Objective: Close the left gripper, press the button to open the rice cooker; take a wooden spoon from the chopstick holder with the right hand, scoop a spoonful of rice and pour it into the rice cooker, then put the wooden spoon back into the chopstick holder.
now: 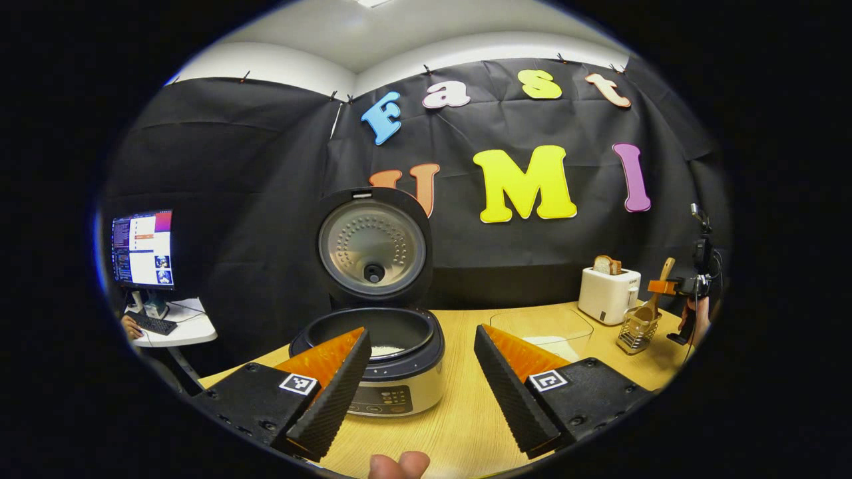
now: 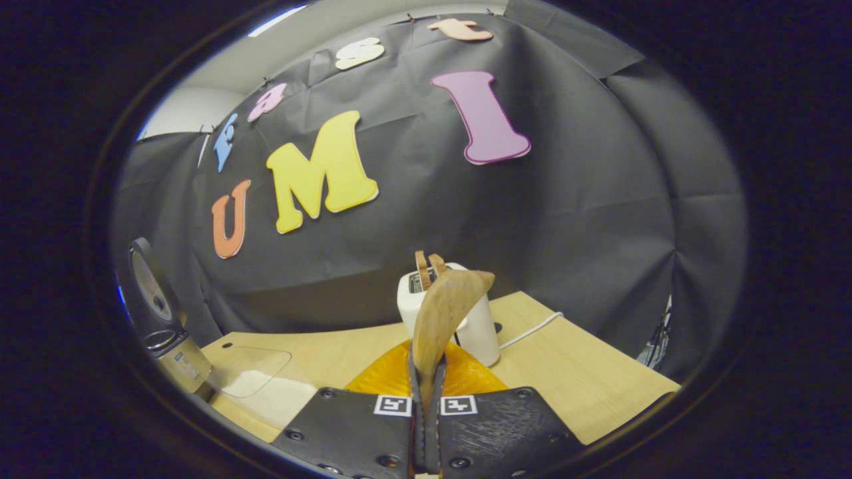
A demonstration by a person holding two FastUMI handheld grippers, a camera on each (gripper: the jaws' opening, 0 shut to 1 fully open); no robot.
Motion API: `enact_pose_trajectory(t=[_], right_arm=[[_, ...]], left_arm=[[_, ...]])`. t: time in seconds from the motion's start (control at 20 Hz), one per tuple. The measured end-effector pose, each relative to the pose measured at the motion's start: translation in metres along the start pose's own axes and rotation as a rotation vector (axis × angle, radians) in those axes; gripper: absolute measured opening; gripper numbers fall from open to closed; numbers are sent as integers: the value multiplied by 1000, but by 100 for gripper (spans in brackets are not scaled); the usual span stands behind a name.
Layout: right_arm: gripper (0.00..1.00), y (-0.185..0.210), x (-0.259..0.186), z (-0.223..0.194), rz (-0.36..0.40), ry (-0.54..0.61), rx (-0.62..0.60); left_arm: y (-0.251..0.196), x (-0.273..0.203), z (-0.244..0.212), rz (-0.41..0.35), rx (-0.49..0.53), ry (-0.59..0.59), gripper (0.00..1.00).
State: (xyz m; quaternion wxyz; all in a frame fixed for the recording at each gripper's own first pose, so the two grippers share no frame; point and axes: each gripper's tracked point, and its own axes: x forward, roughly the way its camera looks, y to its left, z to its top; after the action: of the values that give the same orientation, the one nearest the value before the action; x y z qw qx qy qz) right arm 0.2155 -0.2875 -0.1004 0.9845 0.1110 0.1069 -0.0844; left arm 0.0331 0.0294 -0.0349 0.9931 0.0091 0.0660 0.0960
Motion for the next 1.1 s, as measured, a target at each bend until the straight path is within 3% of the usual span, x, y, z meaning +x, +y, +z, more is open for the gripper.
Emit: enact_pose_trajectory(t=[0.15,0.2,0.5,0.75,0.9,1.1], right_arm=[[1,9,-12,17,-16,-35,-53],[2,11,-15,23,-27,-48,-78],[1,43,-40,61,-44,-118,-120],[1,118,-47,85,41,-163,-135],[1,168,-41,81,102,-158,-171],[1,227,-28,68,172,-142,-197]], left_arm=[[7,1,-1,2,-8,-12,95],[8,1,-1,-6,-13,-18,99],[19,2,-1,-56,-24,-49,99],[37,0,3,-60,28,-80,99],[58,-4,5,-24,36,-95,99],[64,-8,7,-46,31,-94,99]])
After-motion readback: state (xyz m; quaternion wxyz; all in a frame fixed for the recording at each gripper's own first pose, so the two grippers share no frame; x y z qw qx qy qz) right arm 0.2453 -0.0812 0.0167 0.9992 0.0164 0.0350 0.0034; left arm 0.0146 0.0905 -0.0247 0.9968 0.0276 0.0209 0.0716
